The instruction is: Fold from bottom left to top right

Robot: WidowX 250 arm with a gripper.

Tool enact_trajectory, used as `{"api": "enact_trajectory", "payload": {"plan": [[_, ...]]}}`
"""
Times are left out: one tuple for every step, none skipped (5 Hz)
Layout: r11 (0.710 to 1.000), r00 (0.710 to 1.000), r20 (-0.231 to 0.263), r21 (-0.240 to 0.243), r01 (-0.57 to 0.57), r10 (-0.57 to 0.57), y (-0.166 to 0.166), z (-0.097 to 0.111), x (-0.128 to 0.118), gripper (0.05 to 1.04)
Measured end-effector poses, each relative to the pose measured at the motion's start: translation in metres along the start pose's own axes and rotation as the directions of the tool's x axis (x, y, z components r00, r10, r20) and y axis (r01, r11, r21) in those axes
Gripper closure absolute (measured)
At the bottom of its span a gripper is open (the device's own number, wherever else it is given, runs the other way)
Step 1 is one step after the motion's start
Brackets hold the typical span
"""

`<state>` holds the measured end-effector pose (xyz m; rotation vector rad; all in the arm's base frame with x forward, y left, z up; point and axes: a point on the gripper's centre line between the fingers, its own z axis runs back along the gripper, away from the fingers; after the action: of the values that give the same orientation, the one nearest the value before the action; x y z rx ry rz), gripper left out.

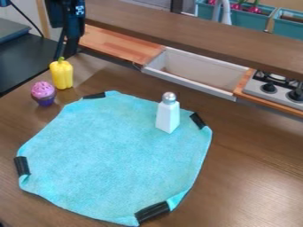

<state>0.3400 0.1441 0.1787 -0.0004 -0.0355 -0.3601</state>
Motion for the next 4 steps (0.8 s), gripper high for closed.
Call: {"api": "enact_trajectory", "payload": {"plan": [[1.0,1.0,-0.021,-0.029,-0.011,0.01,0.0,-0.013,0.0,0.083],[0.991,0.994,0.005,-0.08,-0.112,0.112,0.005,-0.016,-0.004,0.083],[0.954,0.96,0.031,-0.12,-0.274,0.28,0.011,-0.033,-0.024,0.083],[0.9,0.895,0.099,-0.096,-0.426,0.435,0.01,-0.035,-0.039,0.083]]}}
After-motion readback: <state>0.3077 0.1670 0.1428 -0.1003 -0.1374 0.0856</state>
